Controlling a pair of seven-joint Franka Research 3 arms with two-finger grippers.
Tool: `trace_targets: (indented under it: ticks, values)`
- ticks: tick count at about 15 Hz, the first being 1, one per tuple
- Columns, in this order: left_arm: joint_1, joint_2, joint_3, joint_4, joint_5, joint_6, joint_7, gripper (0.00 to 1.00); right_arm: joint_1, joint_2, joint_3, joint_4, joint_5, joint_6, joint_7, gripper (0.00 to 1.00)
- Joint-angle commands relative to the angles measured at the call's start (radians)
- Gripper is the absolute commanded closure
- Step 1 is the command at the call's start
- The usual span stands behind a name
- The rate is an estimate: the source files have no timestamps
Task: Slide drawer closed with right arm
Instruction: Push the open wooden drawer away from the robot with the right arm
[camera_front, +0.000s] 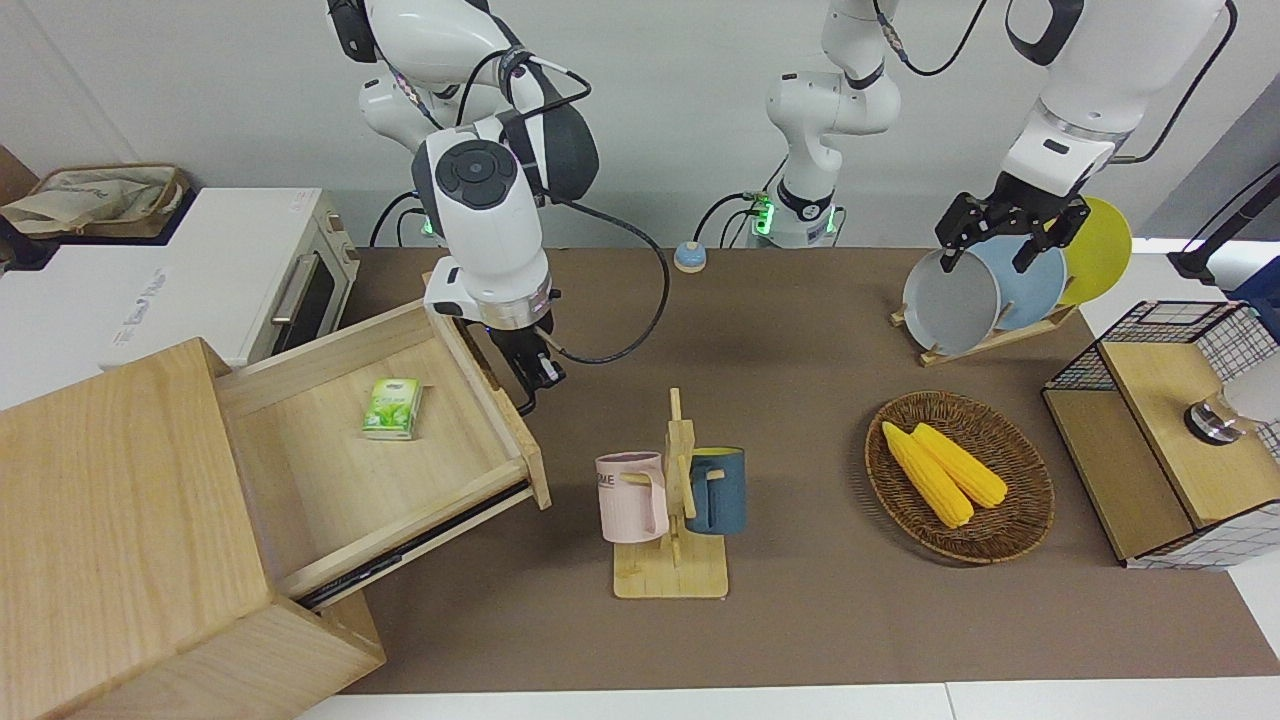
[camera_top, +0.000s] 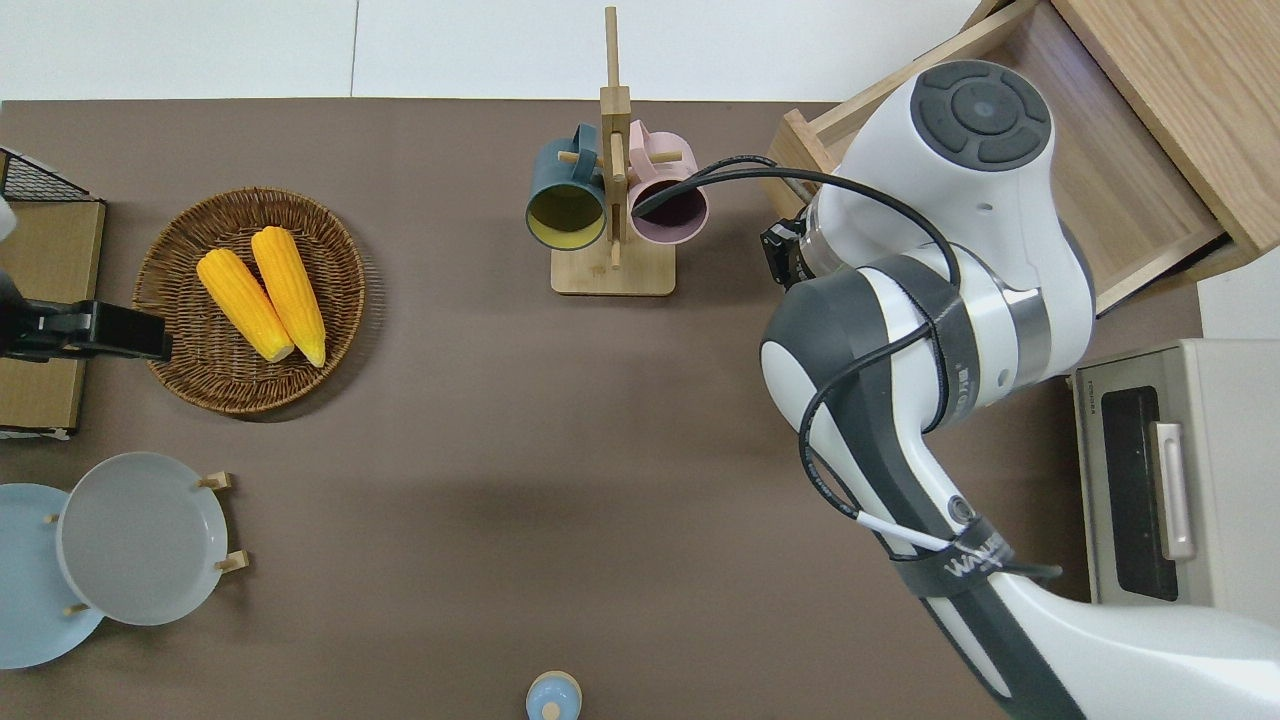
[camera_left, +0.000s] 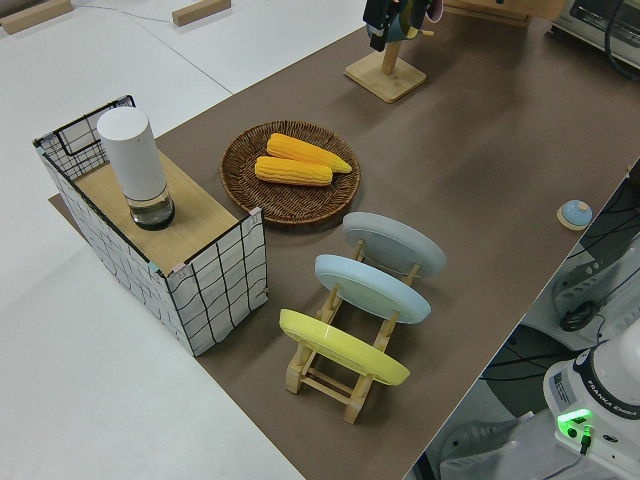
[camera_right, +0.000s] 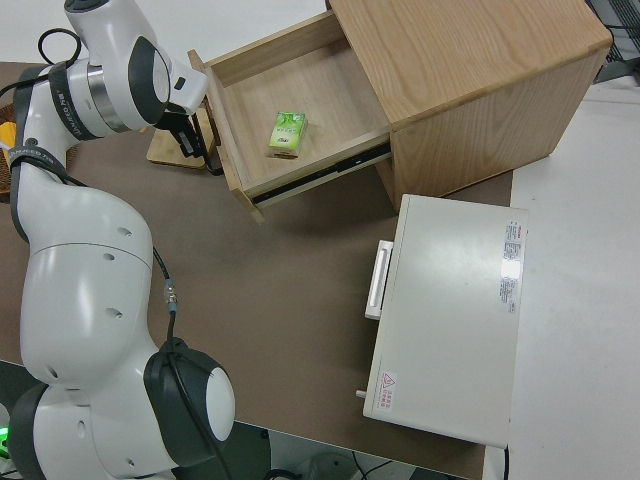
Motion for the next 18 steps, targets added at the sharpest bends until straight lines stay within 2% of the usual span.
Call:
trace_targets:
  ticks: [1, 5, 8, 12, 16, 18]
  values:
    - [-0.017, 0.013, 0.017, 0.02, 0.011, 0.0, 0.008, 0.0, -0.046, 0.004, 0.014, -0.001, -0.015, 0.022, -0.104, 1.0]
    - [-0.017, 0.013, 0.017, 0.02, 0.011, 0.0, 0.008, 0.0, -0.091, 0.004, 0.014, -0.002, -0.013, 0.047, -0.224, 1.0]
    - [-0.017, 0.013, 0.017, 0.02, 0.012, 0.0, 0.008, 0.0, -0.12, 0.007, 0.012, -0.002, -0.018, 0.048, -0.242, 1.0]
    - [-0.017, 0.013, 0.017, 0.02, 0.011, 0.0, 0.008, 0.0, -0.138, 0.007, -0.037, -0.001, -0.021, 0.064, -0.265, 1.0]
    - [-0.017, 0.013, 0.017, 0.02, 0.011, 0.0, 0.008, 0.0, -0.201, 0.009, -0.04, -0.001, -0.021, 0.062, -0.385, 1.0]
    - [-0.017, 0.013, 0.017, 0.02, 0.011, 0.0, 0.008, 0.0, -0.218, 0.009, -0.04, -0.001, -0.02, 0.062, -0.405, 1.0]
